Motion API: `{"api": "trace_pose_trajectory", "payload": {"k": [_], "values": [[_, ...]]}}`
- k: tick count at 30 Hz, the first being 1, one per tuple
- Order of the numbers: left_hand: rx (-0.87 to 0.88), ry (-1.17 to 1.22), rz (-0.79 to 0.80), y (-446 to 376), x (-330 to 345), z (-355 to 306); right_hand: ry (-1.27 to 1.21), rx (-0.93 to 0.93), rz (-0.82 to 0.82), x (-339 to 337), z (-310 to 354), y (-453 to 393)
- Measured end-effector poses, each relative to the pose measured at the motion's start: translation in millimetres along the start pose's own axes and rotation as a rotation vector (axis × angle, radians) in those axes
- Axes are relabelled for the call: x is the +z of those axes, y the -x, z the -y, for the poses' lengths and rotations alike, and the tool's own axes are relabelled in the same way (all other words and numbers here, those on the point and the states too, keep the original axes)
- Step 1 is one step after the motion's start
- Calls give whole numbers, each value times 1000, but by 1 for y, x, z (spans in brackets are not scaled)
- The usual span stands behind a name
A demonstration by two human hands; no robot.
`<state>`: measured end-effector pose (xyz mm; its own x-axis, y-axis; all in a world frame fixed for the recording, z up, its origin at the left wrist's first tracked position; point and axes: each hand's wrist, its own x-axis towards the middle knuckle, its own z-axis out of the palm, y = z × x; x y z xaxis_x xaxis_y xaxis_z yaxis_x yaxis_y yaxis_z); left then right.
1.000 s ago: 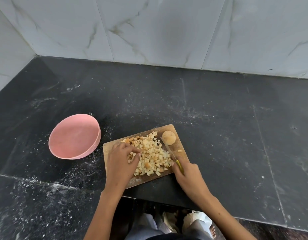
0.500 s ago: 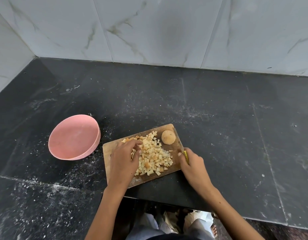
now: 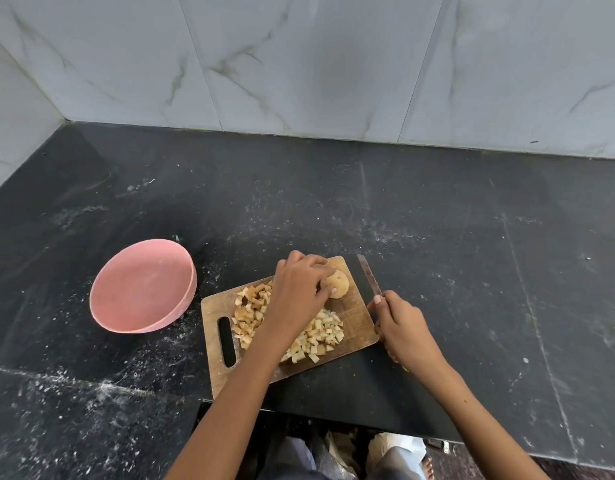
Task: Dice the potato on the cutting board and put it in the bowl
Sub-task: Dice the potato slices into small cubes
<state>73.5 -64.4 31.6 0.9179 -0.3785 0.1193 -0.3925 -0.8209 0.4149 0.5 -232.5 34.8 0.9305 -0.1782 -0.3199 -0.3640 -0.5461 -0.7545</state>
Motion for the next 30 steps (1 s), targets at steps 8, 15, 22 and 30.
{"api": "trace_pose_trajectory", "payload": {"k": [8, 15, 22, 30], "values": [[37, -128, 44, -15, 18, -6, 304, -23, 34, 9, 6, -2], [-1, -208, -45, -5, 27, -11, 469, 19, 89, 16, 15, -5], [-35, -255, -73, -5, 29, -13, 645, 99, 156, 20, 30, -6], [-30, -287, -68, -6, 31, -13, 656, 124, 208, 13, 12, 15]]}}
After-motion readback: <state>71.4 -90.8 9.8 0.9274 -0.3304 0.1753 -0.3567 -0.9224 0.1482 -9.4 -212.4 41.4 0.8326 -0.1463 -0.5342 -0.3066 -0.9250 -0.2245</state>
